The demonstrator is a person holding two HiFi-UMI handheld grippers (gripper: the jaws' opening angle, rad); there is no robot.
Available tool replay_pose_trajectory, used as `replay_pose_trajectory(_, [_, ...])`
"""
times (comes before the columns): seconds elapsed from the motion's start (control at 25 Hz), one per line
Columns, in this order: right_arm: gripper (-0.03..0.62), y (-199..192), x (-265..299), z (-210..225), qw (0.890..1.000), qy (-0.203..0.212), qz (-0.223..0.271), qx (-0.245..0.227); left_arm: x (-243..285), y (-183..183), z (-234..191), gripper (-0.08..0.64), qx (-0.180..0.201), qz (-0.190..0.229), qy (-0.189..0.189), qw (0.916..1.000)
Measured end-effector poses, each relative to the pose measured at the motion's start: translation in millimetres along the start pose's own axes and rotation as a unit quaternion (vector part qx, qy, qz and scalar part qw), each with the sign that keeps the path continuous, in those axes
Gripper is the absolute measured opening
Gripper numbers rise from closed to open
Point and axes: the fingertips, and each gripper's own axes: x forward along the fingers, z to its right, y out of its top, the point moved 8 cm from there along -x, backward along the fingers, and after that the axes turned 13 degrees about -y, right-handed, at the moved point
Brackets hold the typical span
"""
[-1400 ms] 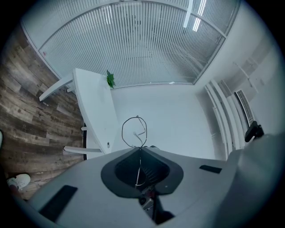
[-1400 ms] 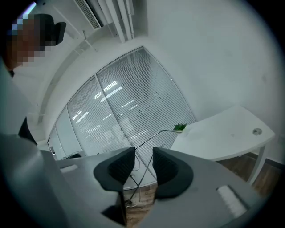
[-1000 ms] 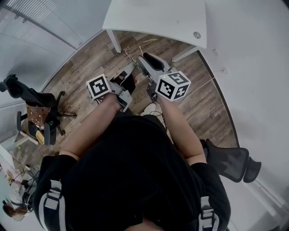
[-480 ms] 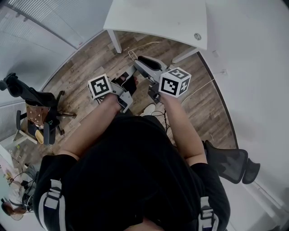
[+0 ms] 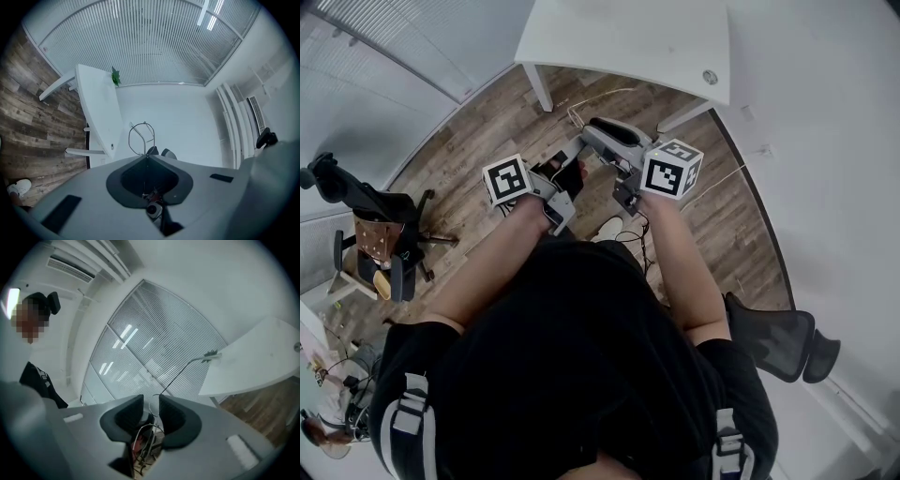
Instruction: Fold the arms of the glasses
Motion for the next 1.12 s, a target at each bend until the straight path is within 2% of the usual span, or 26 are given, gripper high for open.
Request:
replay_pose_trajectory(0.2, [0.116, 14.7, -18.2, 10.8, 0.994, -0.053, 0.013, -0.092, 0.2, 2.2, 0.2, 0.012, 0.004, 0.001, 0.004, 1.0000])
replay_pose_trajectory(0.36, [0.127, 28.5, -30.9, 24.4, 0.979, -0.105, 0.015, -0.172, -0.4, 3.7, 0.9, 0.012, 0.005, -0.002, 0.008, 1.0000])
replay_pose_trajectory(0.52, [0.127, 41.4, -38.7, 36.8, 0.966, -0.137, 0.017, -0.217, -2.6, 3.7, 2.0, 0.012, 0.005, -0.006, 0.012, 0.9999])
replay_pose_trajectory(0.64, [0.127, 49.1, -41.4, 46.5, 0.952, -0.163, 0.019, -0.258, -4.9, 1.7, 4.0, 0.012, 0.004, -0.012, 0.012, 0.9999])
replay_pose_trajectory(0.88, [0.127, 52.0, -39.8, 58.2, 0.930, -0.166, -0.003, -0.329, -9.8, -5.7, 5.8, 0.012, 0.001, -0.020, 0.017, 0.9997])
replay_pose_trajectory(1.12, [0.127, 46.6, -30.5, 62.6, 0.921, -0.158, -0.023, -0.356, -13.3, -8.3, 6.1, 0.012, -0.003, -0.024, 0.018, 0.9995])
